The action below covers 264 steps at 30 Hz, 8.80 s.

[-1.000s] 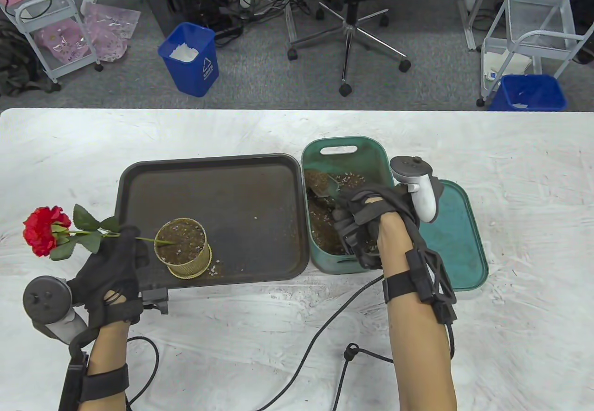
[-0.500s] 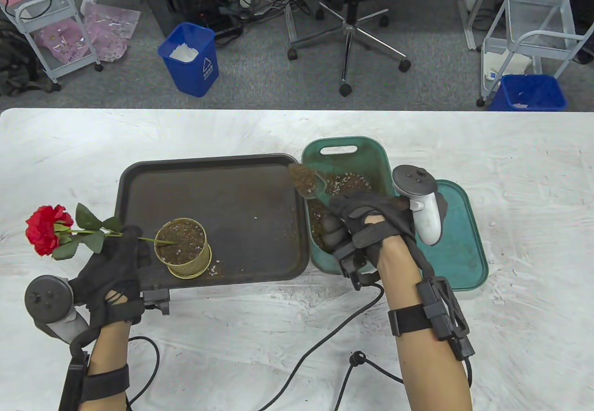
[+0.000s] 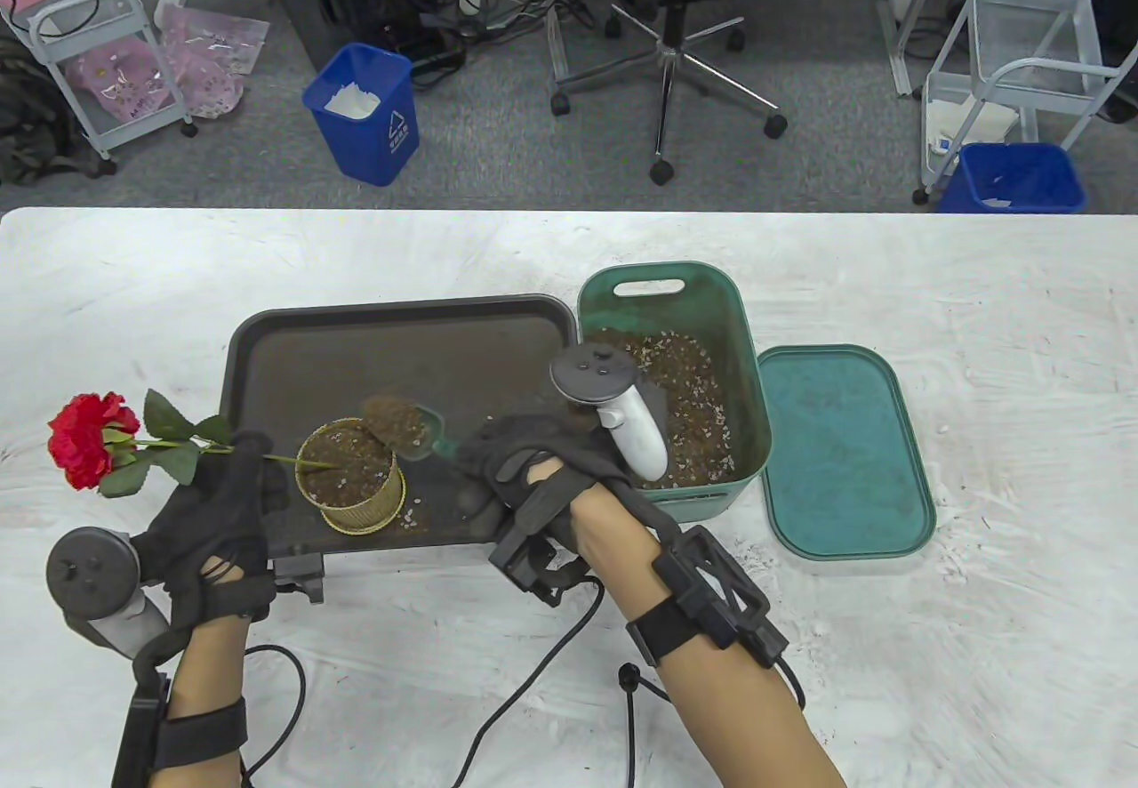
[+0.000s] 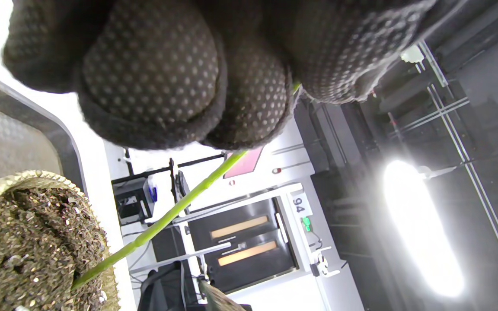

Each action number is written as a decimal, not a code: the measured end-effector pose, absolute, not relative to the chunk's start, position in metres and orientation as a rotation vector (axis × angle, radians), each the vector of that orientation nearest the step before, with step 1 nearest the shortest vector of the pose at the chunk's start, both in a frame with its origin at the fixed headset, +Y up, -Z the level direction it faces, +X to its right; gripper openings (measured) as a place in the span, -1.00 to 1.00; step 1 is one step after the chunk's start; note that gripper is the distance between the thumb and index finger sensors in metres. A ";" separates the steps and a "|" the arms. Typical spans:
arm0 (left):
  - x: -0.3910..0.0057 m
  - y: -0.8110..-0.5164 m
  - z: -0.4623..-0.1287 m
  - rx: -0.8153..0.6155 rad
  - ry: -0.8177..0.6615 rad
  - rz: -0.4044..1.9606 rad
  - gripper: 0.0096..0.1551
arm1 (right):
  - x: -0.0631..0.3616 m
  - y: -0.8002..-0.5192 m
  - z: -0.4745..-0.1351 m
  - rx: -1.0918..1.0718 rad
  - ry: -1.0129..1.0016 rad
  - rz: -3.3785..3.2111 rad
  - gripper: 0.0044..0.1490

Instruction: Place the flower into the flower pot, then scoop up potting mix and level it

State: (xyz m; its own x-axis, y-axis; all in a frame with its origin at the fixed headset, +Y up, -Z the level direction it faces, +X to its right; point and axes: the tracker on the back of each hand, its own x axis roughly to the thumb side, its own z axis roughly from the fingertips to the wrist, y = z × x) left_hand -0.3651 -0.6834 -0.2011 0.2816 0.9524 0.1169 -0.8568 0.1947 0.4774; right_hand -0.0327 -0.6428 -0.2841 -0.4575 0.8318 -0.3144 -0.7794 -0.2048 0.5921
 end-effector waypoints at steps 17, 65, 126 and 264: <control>-0.365 -0.683 -0.201 0.505 0.223 1.279 -0.50 | -0.096 -0.629 -0.258 0.423 0.329 2.609 -0.34; -0.366 -0.682 -0.200 0.516 0.236 1.257 -0.50 | 0.135 -0.592 -0.365 -0.599 0.494 2.827 -0.32; -0.360 -0.680 -0.199 0.508 0.193 1.238 -0.50 | 0.157 -0.644 -0.314 -0.374 0.682 1.798 -0.30; -0.367 -0.682 -0.202 0.495 0.197 1.239 -0.50 | 0.106 -0.679 -0.394 -0.278 1.101 2.201 -0.28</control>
State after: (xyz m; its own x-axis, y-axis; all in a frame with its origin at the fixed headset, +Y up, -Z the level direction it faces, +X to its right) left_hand -0.3669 -0.6816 -0.2020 0.3255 0.9379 0.1202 -0.8541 0.2371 0.4630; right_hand 0.1060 -0.6790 -0.3937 -0.7645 0.4589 -0.4526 -0.6374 -0.4342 0.6365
